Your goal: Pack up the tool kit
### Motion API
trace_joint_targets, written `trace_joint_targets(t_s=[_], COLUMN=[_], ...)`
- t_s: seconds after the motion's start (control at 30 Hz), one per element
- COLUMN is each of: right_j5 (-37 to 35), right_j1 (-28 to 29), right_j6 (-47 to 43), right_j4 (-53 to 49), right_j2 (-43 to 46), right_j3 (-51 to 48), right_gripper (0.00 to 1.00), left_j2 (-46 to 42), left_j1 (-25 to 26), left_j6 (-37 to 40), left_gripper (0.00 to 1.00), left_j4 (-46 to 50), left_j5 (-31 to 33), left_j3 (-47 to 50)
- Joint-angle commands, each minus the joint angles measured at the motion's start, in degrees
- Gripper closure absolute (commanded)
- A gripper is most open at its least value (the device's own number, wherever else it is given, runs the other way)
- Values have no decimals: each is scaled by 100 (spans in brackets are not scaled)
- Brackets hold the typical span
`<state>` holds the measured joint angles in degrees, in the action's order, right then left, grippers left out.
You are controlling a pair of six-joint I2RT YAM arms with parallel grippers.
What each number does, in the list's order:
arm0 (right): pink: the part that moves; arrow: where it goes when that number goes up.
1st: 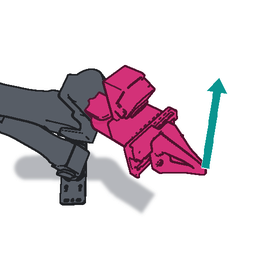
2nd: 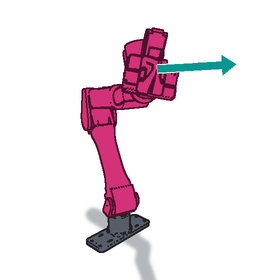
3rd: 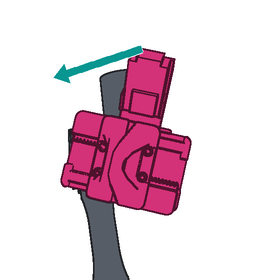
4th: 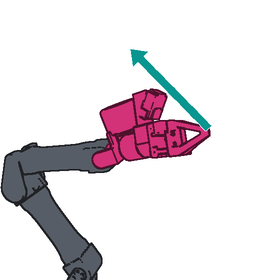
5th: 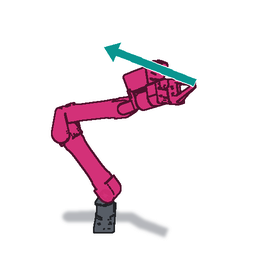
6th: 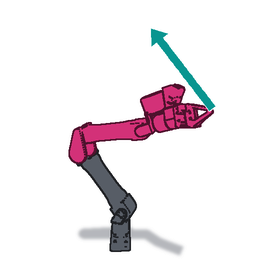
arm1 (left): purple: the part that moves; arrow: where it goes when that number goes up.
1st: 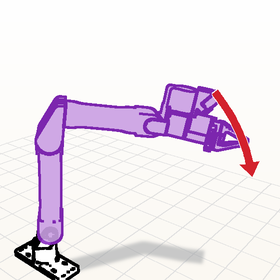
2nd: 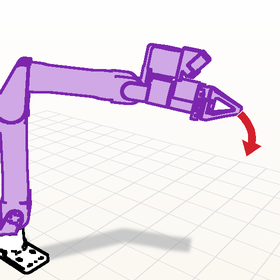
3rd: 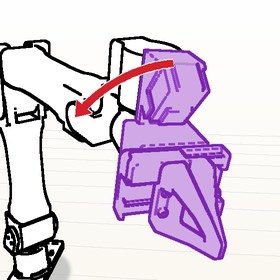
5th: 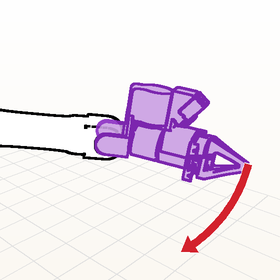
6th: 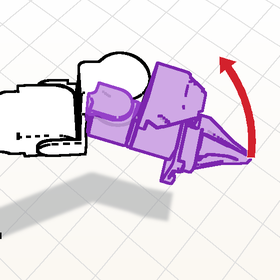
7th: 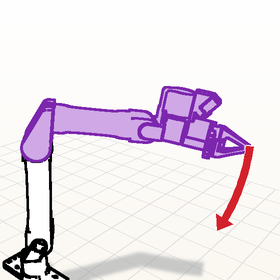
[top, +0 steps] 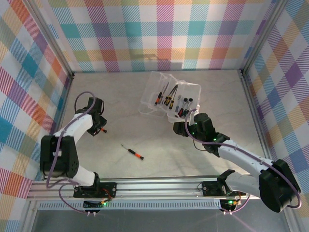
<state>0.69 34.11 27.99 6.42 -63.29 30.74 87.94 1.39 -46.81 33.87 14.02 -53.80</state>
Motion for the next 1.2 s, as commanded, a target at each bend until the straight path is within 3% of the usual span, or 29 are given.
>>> trace_joint_targets(t_s=[0.0,0.3,0.57,0.8,0.97,1.17], right_j5=[6,-21,-60,-74,-143,-282], right_j1=[26,26,26,25,26,26], right_j6=[-84,-112,-110,-103,-85,-74], right_j4=[90,70,37,68,65,92], right_j2=[60,115,124,94,91,71], right_j3=[116,114,112,116,98,72], right_gripper=[43,43,43,43,43,43], left_j2=[516,1147,1205,697,418,876], left_j1=[-139,-367,-377,-256,190,1506], left_j6=[-93,33,326,552,958,2133], left_gripper=[57,64,85,87,86,86], left_j4=[-87,-386,-739,-666,-249,579], left_j5=[-92,-89,-322,-465,-463,-58], left_j3=[-363,-487,-327,-390,-1045,-3053])
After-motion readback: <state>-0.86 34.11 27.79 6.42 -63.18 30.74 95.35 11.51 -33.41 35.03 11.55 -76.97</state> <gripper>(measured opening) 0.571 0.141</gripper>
